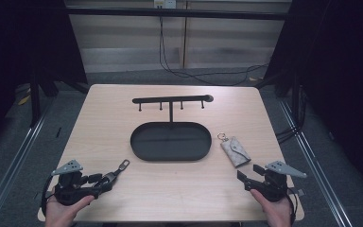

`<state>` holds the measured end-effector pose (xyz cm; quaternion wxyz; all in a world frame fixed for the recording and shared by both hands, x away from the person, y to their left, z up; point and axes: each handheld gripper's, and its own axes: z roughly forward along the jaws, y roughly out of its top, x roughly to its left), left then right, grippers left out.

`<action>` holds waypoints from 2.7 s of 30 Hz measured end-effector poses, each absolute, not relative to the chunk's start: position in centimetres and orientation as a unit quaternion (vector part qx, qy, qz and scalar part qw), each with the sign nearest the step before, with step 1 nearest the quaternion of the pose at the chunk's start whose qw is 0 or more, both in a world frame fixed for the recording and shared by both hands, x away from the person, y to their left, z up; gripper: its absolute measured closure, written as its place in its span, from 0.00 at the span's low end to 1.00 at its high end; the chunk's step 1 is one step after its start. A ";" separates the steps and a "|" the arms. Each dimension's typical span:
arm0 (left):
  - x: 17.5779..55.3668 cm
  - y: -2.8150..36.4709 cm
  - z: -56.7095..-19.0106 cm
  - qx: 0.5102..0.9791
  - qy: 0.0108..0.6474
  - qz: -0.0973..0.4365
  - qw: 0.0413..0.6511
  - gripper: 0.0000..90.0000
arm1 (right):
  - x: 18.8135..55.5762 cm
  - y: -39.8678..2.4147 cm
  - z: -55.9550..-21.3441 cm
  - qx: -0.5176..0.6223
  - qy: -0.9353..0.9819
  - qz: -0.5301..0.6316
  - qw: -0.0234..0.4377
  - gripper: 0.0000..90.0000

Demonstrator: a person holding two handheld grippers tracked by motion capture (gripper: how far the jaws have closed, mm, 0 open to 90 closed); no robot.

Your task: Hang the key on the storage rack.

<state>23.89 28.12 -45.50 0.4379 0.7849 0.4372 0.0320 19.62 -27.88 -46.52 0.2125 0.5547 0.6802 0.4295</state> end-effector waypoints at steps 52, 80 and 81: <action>28.1 26.6 -42.8 0.826 0.440 0.021 0.353 0.47 | 19.7 -27.8 -46.9 0.555 0.702 0.410 0.179 0.22; 31.0 23.3 -42.0 0.872 0.424 0.006 0.243 0.57 | 19.7 -27.5 -46.9 0.549 0.710 0.403 0.178 0.23; 31.1 23.2 -42.0 0.872 0.425 0.000 0.243 0.57 | 19.7 -27.5 -46.9 0.549 0.711 0.402 0.178 0.23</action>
